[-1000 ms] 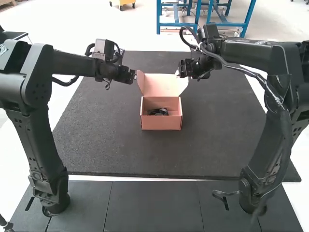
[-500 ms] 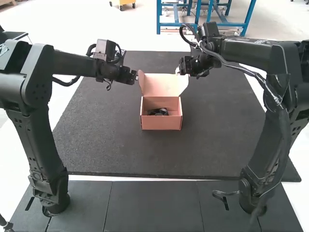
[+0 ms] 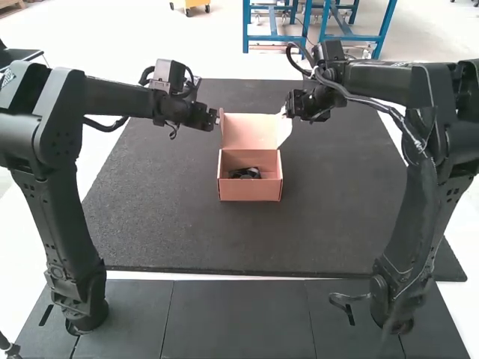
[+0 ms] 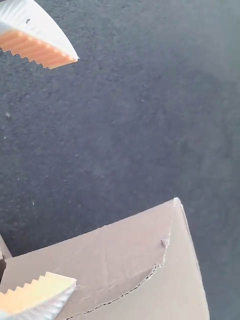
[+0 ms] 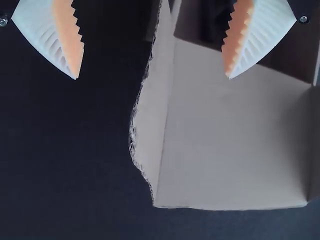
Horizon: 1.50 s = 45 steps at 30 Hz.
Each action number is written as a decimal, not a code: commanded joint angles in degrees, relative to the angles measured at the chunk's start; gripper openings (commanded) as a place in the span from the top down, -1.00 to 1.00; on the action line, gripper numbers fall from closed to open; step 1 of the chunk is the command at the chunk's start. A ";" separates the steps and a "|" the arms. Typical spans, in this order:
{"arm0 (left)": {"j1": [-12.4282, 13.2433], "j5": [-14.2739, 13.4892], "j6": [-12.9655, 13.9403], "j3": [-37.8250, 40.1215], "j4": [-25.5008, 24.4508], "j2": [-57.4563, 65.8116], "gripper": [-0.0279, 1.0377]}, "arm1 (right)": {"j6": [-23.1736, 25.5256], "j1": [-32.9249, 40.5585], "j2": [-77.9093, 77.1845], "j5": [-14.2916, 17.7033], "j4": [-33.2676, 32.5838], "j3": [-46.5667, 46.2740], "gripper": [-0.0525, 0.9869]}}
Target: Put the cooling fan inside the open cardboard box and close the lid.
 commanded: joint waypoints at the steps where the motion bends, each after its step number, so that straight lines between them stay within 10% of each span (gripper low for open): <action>1: -0.29 0.43 -0.48 2.02 0.07 -0.21 -0.87 | 0.31 -0.89 0.77 0.49 0.73 2.07 -0.31; 9: -0.29 0.43 -0.48 2.02 -0.10 -0.30 -0.87 | 0.14 -0.54 3.23 0.22 0.90 4.10 -0.29; 33: -0.12 0.43 -0.39 2.02 -0.54 -0.39 -0.87 | 0.40 -0.54 5.26 -1.71 0.73 6.82 0.87; 45: -0.21 0.43 -0.48 2.02 -0.54 -1.00 -0.87 | 0.40 0.34 5.34 -1.97 -0.07 7.26 0.93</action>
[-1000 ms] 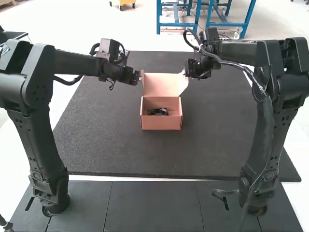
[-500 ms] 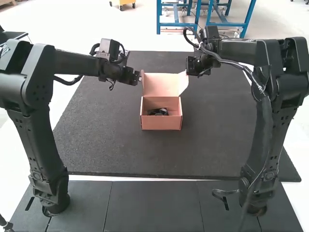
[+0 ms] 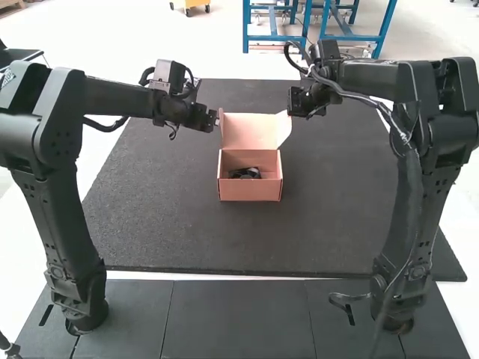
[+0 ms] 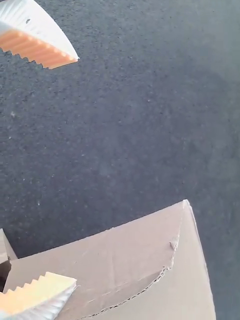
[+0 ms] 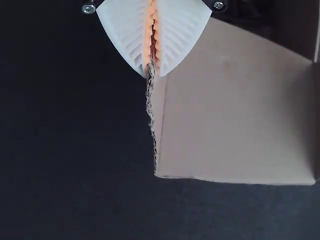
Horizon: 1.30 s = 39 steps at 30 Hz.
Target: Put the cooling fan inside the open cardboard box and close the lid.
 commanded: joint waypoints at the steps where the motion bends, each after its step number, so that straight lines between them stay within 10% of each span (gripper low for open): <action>1: -0.27 0.43 -0.48 1.94 0.46 -1.07 -0.87 | 0.25 0.60 -0.14 -0.71 -0.53 2.02 0.93; 39: -0.62 1.04 -0.57 3.08 -8.06 -5.03 -0.87 | 0.43 4.29 -0.67 -5.45 -10.28 3.42 0.93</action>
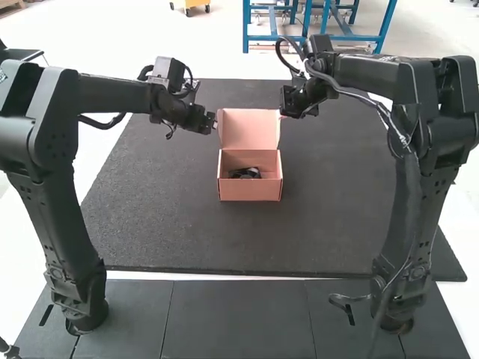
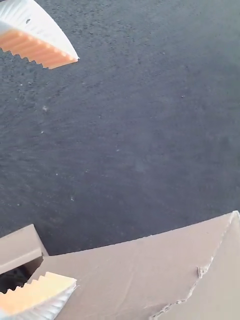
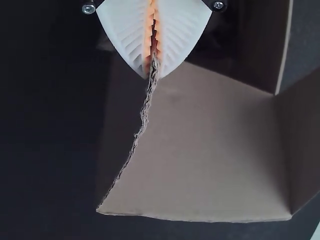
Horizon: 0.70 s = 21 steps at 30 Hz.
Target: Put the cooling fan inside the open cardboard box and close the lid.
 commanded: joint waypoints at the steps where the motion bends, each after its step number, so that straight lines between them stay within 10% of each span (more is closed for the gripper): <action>1: -0.71 0.69 -0.37 1.55 0.00 -3.50 -0.87 | -0.65 1.71 -0.69 -1.19 -2.09 -0.05 0.93; 21: -5.37 1.13 -0.72 0.14 -1.84 -5.25 -0.87 | -3.81 1.54 -2.10 -1.37 -9.29 -0.32 0.93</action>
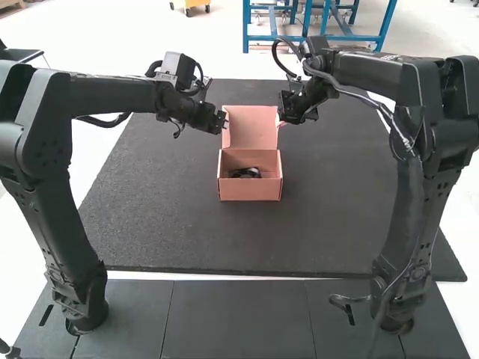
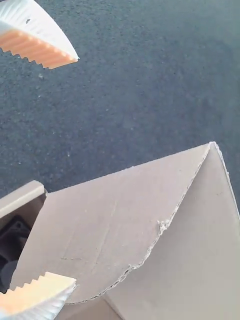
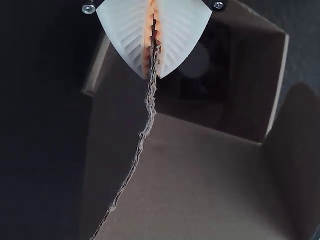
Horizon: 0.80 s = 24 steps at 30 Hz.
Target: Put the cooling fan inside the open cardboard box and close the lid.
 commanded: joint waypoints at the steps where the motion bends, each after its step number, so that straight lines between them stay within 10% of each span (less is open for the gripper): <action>1: -0.80 1.07 -0.53 0.10 -0.05 -2.68 -0.87 | -2.41 0.36 -0.83 -0.14 -2.00 -0.67 0.93; 24: -0.36 0.89 -1.14 -5.44 -2.16 -11.82 -0.87 | -4.78 0.80 -2.68 -0.14 -5.51 -3.66 0.93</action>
